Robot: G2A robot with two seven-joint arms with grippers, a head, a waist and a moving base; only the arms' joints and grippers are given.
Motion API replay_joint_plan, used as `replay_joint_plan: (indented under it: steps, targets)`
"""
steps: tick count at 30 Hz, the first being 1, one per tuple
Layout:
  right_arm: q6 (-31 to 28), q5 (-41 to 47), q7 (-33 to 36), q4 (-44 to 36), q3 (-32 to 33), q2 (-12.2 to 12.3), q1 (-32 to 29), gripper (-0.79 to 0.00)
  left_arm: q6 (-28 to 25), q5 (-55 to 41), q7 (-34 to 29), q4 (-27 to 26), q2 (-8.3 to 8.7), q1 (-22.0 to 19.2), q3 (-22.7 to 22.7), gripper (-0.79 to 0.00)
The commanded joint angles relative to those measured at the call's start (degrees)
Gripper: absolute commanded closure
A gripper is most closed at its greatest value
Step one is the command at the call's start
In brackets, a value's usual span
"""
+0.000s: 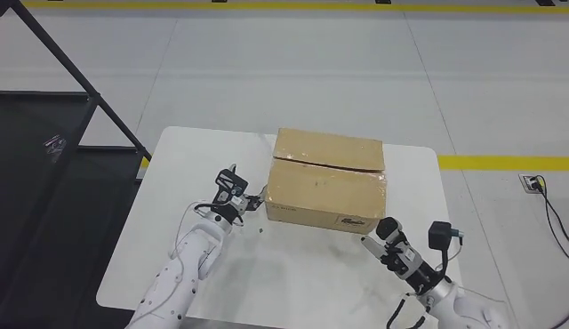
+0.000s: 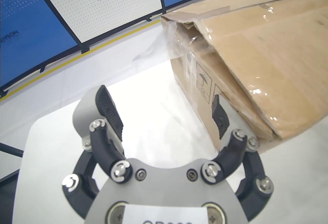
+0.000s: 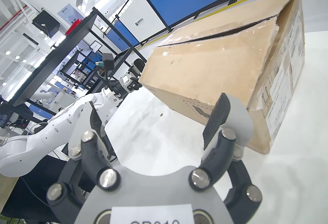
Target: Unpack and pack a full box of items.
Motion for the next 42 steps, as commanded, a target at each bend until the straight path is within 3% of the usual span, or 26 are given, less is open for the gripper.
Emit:
replay_joint_plan:
  steps: [1,18,21,32,37,42]
  targets:
    - [-0.19,0.17,0.2,0.21,-0.06,0.06,0.2,-0.785,-0.33,0.55,-0.18,-0.56,0.1,0.63,-0.13,-0.785]
    - [-0.59,0.84,0.97,1.07,-0.7,0.51,1.02,-0.785,3.27,-1.21,-2.49,-2.01,1.48,4.56,-8.13,-0.785]
    - [-0.24,0.69,1.91,0.31,-0.56,0.67,0.56,-0.785,1.61,-1.66,-3.91,-1.87,1.87,5.55,-9.54,-0.785]
    - [-0.12,0.78,1.88,0.32,-0.63,0.66,0.55,-0.785,1.97,-1.17,-4.31,-1.65,1.87,5.53,-9.45,-0.785]
    - [-2.12,2.28,1.9,0.86,-1.21,0.76,1.15,-0.785,6.65,-0.96,-6.98,3.55,0.47,0.63,-5.78,-0.785]
    - [-3.58,1.92,1.66,0.66,-0.36,1.04,-0.11,-0.785,4.9,-5.17,-5.16,13.5,-1.33,-6.64,-2.51,-0.785]
